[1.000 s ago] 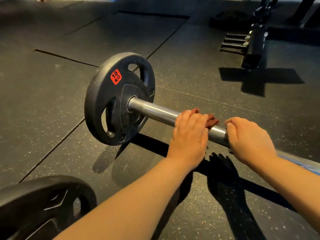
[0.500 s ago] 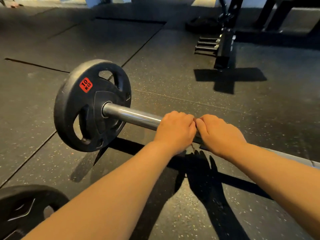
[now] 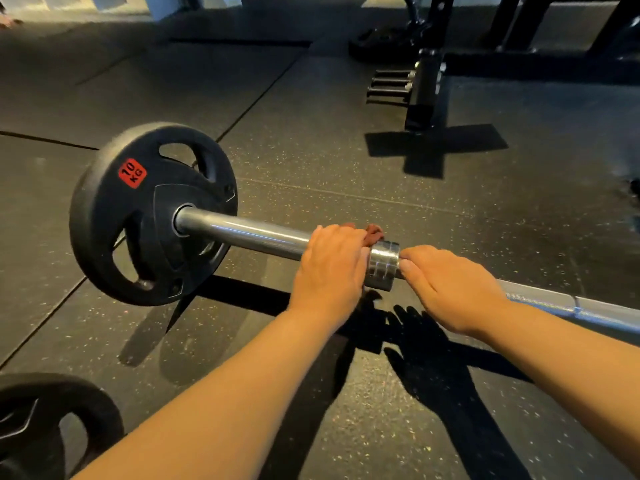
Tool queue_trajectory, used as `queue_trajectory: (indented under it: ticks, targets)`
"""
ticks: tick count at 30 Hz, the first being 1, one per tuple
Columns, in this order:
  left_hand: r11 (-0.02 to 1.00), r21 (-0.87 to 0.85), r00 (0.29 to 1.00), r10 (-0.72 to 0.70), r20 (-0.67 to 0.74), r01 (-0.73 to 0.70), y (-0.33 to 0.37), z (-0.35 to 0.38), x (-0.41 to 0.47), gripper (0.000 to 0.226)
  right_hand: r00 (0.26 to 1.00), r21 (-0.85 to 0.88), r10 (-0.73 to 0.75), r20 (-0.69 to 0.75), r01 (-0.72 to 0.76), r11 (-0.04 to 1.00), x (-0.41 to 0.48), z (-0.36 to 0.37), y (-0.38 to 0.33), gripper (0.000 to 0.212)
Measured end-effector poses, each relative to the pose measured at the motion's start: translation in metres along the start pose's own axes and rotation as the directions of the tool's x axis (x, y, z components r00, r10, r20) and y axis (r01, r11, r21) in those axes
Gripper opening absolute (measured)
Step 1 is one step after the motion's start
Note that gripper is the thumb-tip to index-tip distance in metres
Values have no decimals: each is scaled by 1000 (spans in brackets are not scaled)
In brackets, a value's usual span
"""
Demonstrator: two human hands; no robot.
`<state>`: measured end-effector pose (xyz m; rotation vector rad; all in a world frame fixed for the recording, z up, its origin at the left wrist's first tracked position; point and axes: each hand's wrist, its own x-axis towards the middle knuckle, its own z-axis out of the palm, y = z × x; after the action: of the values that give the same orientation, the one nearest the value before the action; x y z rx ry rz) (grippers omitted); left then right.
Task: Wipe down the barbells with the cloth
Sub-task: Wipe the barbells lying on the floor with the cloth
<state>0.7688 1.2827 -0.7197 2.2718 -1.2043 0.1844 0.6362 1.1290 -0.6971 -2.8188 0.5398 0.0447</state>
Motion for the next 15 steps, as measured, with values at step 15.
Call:
queue_trajectory:
  ticks: [15]
  targets:
    - [947, 147, 953, 264, 148, -285, 72, 31, 0, 26, 984, -76, -91, 152, 103, 992, -37, -20, 76, 24]
